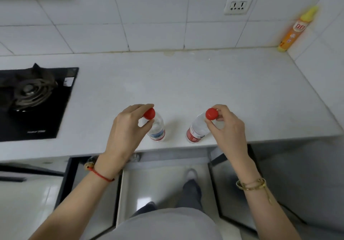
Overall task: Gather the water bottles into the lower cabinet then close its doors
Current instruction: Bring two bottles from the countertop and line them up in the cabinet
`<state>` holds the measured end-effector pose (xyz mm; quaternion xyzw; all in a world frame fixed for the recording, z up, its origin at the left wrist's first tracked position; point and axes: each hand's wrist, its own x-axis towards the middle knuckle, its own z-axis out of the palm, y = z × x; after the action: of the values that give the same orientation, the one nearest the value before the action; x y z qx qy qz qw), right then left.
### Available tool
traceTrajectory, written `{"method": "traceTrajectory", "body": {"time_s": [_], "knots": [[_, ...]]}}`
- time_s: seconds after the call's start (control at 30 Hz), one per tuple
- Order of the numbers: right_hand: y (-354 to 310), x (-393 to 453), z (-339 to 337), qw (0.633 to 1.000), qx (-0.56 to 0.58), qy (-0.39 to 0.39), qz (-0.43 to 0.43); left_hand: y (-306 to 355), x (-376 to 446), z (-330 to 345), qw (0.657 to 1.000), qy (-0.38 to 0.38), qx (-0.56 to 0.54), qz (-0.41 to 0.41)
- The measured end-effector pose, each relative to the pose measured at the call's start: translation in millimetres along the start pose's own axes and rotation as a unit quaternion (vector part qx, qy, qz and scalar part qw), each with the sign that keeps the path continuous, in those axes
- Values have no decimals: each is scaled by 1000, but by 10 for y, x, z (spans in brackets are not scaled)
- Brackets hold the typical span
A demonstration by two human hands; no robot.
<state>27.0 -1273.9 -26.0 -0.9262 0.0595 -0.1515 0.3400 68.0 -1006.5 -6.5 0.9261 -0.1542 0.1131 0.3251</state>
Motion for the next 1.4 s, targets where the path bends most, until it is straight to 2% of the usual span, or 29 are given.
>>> {"method": "traceTrajectory", "body": {"time_s": [0.27, 0.53, 0.77, 1.0, 1.2, 1.4], "knots": [[-595, -958, 564, 999, 23, -38, -1, -477, -1033, -608, 999, -37, 6, -20], [-466, -1348, 1150, 994, 4, -112, -11, -893, -1654, -323, 998, -35, 19, -56], [329, -1585, 2196, 991, -18, -132, -33, -1705, -2065, 832, 995, -30, 31, -89], [1564, -1668, 3799, 986, -45, -154, -47, -2899, -2361, 2439, 991, -45, 29, -121], [2449, -1582, 5107, 987, -44, -151, -36, -3920, -2329, 3618, 988, -49, 30, -142], [2997, -1426, 6055, 987, -42, -142, -60, -4712, -2115, 4344, 990, -40, 46, -128]]}}
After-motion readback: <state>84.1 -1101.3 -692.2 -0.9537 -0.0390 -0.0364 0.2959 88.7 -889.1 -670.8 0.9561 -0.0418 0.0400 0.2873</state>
